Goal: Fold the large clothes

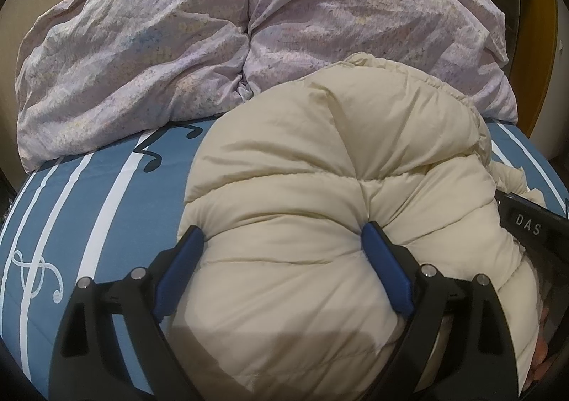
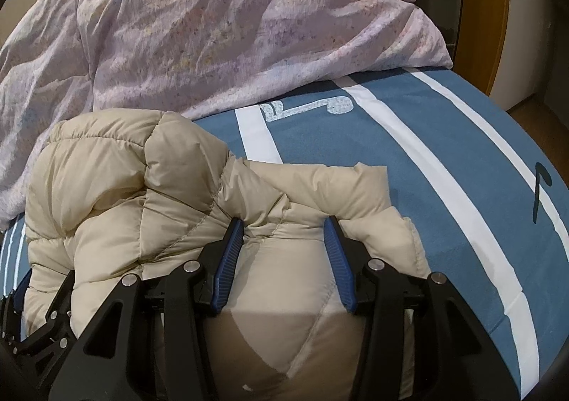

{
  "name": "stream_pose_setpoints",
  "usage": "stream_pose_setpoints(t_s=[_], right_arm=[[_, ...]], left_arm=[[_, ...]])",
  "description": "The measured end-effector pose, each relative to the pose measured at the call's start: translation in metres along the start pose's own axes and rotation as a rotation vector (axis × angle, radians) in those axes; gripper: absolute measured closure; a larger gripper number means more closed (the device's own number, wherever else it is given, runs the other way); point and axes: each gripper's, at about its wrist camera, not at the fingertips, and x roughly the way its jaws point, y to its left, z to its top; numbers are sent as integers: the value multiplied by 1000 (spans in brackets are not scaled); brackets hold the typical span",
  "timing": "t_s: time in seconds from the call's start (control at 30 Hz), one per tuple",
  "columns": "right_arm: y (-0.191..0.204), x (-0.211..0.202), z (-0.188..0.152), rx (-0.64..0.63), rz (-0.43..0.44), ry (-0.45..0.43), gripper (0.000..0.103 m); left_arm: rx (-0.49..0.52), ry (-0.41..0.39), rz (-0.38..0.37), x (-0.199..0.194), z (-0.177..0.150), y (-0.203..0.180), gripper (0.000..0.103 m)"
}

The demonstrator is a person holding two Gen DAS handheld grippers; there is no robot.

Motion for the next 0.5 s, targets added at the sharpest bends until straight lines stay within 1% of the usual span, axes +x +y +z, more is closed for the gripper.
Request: stream_pose_setpoints(t_s=[0.03, 0.07, 0.1, 0.13, 0.17, 0.2, 0.23, 0.27, 0.33, 0.37, 0.43, 0.5], right_arm=[[-5, -5, 1, 5, 28, 16, 54], [-5, -5, 1, 5, 28, 16, 54], [-13, -16, 2, 17, 65, 26, 53], [-18, -21, 2, 21, 83, 24, 48], [-24, -32, 1, 24, 115, 21, 46], [-28, -38, 1, 28, 136, 15, 37], [-34, -46, 1, 34, 157, 8, 26], [-42, -57, 1, 45, 180, -5, 22], [-53, -69, -1, 67, 193, -15, 8], [-58, -72, -2, 81, 203, -10, 5], [-73, -73, -5, 127, 268, 38, 4], [-83, -66, -7, 170, 323, 92, 4]], left_arm=[[2, 3, -4, -2, 0, 1, 12], [4, 7, -15, -7, -1, 4, 12], [6, 8, -32, -13, -2, 7, 12], [4, 7, -56, -18, -3, 11, 12], [-2, 9, -85, -25, -4, 17, 12], [-12, 15, -113, -31, -4, 24, 12], [-22, 20, -129, -34, -4, 28, 12], [-41, 23, -148, -40, -3, 36, 12], [-87, 25, -185, -51, -4, 57, 12], [-102, 29, -196, -53, -3, 63, 12], [-145, 61, -228, -54, -4, 81, 12], [-186, 95, -242, -49, -5, 93, 12]])
